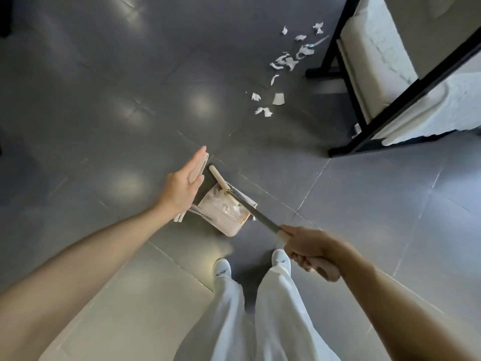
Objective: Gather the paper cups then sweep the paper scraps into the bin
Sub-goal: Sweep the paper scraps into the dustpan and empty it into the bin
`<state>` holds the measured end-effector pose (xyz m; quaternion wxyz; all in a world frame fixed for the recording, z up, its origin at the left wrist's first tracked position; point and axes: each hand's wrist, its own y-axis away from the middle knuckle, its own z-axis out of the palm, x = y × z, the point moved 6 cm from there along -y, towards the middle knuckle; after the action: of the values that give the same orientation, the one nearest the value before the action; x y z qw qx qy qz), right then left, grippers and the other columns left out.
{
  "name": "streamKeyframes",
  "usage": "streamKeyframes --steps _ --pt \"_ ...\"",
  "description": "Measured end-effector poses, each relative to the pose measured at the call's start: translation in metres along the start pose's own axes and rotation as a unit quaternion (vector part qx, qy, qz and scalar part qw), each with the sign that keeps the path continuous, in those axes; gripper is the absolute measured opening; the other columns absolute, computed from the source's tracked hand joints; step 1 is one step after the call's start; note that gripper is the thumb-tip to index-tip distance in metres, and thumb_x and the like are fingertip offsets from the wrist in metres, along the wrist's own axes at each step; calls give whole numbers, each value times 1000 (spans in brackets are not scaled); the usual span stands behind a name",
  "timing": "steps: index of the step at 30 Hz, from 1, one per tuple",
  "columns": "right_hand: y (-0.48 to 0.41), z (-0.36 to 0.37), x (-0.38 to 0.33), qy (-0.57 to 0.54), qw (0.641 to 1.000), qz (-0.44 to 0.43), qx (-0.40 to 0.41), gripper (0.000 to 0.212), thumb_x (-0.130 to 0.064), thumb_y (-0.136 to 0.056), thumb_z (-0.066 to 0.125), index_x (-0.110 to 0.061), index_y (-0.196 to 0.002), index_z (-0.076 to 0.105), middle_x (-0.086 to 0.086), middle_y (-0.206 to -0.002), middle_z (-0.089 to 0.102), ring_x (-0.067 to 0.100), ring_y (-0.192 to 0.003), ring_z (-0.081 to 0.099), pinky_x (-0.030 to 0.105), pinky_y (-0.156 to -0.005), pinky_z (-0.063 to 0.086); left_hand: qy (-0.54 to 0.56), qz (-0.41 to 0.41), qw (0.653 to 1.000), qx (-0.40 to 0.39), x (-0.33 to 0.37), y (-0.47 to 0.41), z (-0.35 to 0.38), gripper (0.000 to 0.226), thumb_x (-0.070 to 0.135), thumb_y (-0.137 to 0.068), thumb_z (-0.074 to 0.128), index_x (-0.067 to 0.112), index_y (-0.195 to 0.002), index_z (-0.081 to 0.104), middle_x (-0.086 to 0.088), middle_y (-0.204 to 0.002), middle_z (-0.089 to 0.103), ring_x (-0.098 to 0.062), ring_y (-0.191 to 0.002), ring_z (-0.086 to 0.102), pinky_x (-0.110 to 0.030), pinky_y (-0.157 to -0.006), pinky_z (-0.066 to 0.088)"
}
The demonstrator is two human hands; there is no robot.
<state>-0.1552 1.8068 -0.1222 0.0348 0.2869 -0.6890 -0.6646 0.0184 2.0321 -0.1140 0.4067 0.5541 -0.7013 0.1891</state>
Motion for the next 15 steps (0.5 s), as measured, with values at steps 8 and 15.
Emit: streamKeyframes --steps 8,15 --pt "38 7 15 -102 994 27 42 63 2 -78 45 -46 -120 46 -2 -41 43 11 -33 37 18 -37 36 -11 9 999 -30 -24 9 -27 64 7 -94 53 45 -143 36 -5 -123 65 -15 -70 61 -1 -62 40" --pt "58 20 24 -143 986 14 86 43 4 -79 45 -10 -119 52 -1 -41 41 12 -35 34 19 -38 33 -42 31 996 -77 -26 22 -28 62 6 -95 54 40 -144 38 -1 -132 61 15 -74 60 -2 -62 42"
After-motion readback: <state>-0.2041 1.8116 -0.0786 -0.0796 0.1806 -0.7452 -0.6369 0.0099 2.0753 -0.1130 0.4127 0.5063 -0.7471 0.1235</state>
